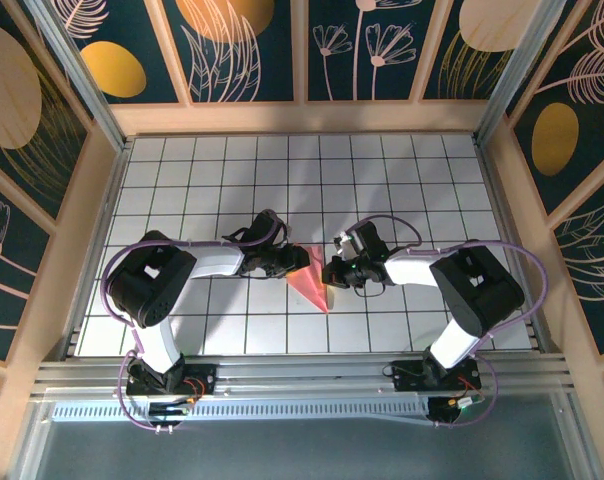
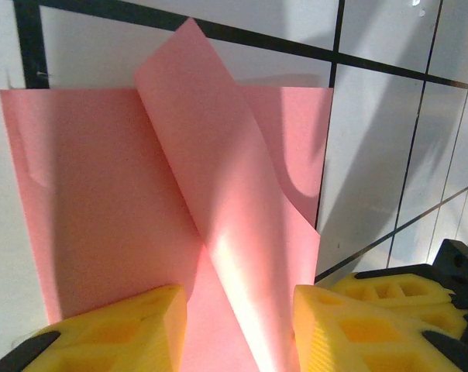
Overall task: Fold a paper plane with a square sheet of paper (fold left side to right side)
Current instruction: Fourth fold the wing at the center of the table.
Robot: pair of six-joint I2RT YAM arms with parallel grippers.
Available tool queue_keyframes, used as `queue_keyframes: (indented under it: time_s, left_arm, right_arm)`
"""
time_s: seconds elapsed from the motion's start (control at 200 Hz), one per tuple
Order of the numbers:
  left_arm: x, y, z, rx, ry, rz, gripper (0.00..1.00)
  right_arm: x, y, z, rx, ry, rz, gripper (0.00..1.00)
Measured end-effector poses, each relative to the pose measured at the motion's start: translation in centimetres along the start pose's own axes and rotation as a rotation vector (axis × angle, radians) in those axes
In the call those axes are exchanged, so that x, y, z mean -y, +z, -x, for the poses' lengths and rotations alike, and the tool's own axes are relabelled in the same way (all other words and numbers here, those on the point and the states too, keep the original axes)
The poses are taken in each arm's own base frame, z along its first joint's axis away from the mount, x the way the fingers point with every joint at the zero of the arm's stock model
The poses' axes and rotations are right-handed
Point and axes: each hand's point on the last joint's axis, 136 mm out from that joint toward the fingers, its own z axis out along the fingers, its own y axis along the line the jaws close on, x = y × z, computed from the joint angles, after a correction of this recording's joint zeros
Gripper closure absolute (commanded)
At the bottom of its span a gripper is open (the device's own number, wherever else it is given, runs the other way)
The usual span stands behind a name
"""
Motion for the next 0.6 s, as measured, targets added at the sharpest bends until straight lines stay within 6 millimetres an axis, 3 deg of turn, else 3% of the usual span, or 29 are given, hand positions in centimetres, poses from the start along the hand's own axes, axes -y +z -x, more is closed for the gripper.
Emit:
queue_keyframes:
  time_s: [0.601]
  left_arm:
    - [0.03,0.00,0.01,0.000,0.000,-0.001,0.58]
  right_arm:
    - [0.40,-0.05,-0.03,-0.003,-0.012,-0.026,1.00]
